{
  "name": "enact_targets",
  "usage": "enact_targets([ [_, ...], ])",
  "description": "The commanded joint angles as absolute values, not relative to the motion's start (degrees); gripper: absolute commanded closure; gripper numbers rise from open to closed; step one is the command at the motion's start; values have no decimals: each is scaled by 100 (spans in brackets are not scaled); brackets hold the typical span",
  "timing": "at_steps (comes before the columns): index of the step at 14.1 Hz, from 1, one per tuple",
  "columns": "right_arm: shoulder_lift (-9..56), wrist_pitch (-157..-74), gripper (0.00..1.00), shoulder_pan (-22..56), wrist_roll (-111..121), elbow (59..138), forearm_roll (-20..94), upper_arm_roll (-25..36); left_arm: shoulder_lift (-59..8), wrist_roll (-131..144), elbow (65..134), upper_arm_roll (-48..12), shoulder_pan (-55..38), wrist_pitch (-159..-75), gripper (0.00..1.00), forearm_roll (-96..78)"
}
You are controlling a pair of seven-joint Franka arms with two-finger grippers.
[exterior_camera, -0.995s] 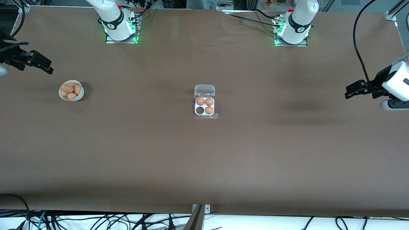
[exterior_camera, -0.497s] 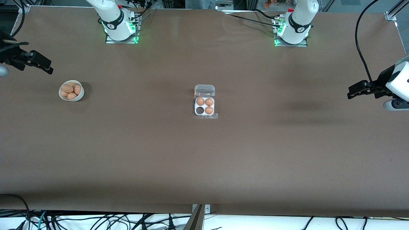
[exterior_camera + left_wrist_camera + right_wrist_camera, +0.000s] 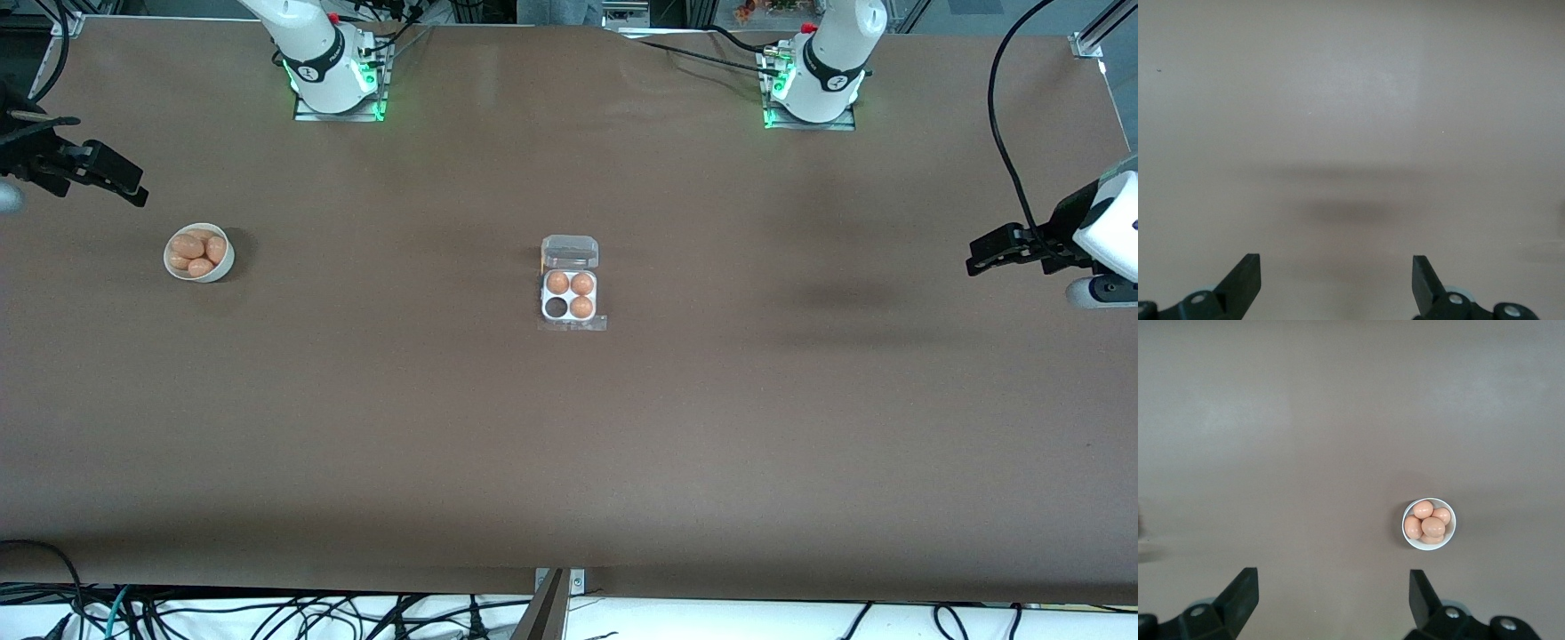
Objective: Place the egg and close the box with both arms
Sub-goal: 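Move the right gripper over the white bowl of brown eggs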
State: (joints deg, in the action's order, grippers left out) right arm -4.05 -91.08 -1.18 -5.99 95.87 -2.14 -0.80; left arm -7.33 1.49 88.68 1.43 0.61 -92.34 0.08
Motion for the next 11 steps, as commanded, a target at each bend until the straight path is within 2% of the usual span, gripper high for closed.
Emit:
enact_targets([
  [1, -204, -9027, 0, -158, -510, 9580, -193, -97, -756, 52, 8771, 114, 97, -9229, 0, -70],
  [4, 280, -8974, 0, -237, -273, 9562, -272, -18, -765, 105, 8771, 79, 27, -9229, 0, -62],
  [8, 1281, -9140, 0, -475, 25, 9702, -308, 482, -773, 105, 8772, 70, 9, -9229, 0, -70],
  [9, 1353, -9341, 0, -475, 218, 9868, -308, 666, -782, 105, 8771, 70, 0, -9229, 0, -62],
  [11, 1196, -10260, 0, -483, 779, 10709, -308, 1044, -773, 114, 8771, 70, 0, -9229, 0, -70],
])
